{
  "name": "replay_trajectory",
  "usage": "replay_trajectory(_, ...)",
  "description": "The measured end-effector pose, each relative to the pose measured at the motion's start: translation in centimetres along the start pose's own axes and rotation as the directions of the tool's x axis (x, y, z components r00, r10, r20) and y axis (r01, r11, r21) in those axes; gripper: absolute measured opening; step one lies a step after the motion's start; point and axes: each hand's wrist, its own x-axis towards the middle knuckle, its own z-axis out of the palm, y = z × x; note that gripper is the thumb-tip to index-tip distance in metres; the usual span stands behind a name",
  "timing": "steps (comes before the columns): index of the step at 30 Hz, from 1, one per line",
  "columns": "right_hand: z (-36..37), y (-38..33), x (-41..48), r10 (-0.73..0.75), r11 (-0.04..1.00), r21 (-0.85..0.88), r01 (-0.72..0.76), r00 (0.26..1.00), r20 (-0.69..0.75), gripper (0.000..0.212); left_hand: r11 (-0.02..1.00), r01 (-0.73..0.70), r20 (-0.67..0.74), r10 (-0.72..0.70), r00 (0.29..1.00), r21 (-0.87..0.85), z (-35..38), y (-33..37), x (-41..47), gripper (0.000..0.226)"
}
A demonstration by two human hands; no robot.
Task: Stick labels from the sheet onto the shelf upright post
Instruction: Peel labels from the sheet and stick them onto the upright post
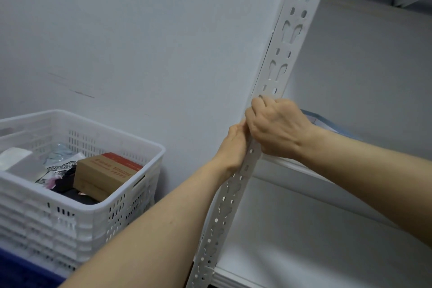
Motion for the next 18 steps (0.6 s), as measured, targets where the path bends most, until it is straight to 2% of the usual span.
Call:
replay_trajectory(2,0.1,0.0,-0.2,0.013,0.999,0.033,-0.012,1.0,-0.02,0.034,0.999,0.032,0.0,-0.032,0.999,-0.004,0.1,-0.2,0.4,0.054)
replay_trajectory(4,0.2,0.1,-0.5,0.034,0.998,0.055,-0.032,0.999,-0.034,0.031,0.999,0.044,-0.001,-0.044,0.999,-0.008,0.2,-0.2,0.4,0.06)
replay_trajectory(11,0.2,0.3,-1.8,0.124,0.989,0.09,-0.118,0.99,-0.066,0.018,1.0,0.009,-0.021,-0.009,1.0,-0.001,0.1,-0.6,0.4,0.054)
replay_trajectory(13,0.1,0.3,-2.3,0.159,0.982,0.106,-0.154,0.987,-0.038,0.01,1.0,0.012,-0.022,-0.012,1.0,0.001,0.0,-0.7,0.3,0.052)
replay_trajectory(16,-0.1,0.5,-3.3,0.278,0.944,0.182,-0.275,0.961,0.007,0.008,1.0,0.014,-0.015,-0.014,1.0,-0.017,0.1,-0.6,0.2,0.053)
replay_trajectory(18,-0.5,0.6,-3.8,0.435,0.84,0.32,-0.438,0.896,0.082,0.005,1.0,0.017,-0.023,-0.017,1.0,-0.018,0.1,-0.6,0.2,0.052)
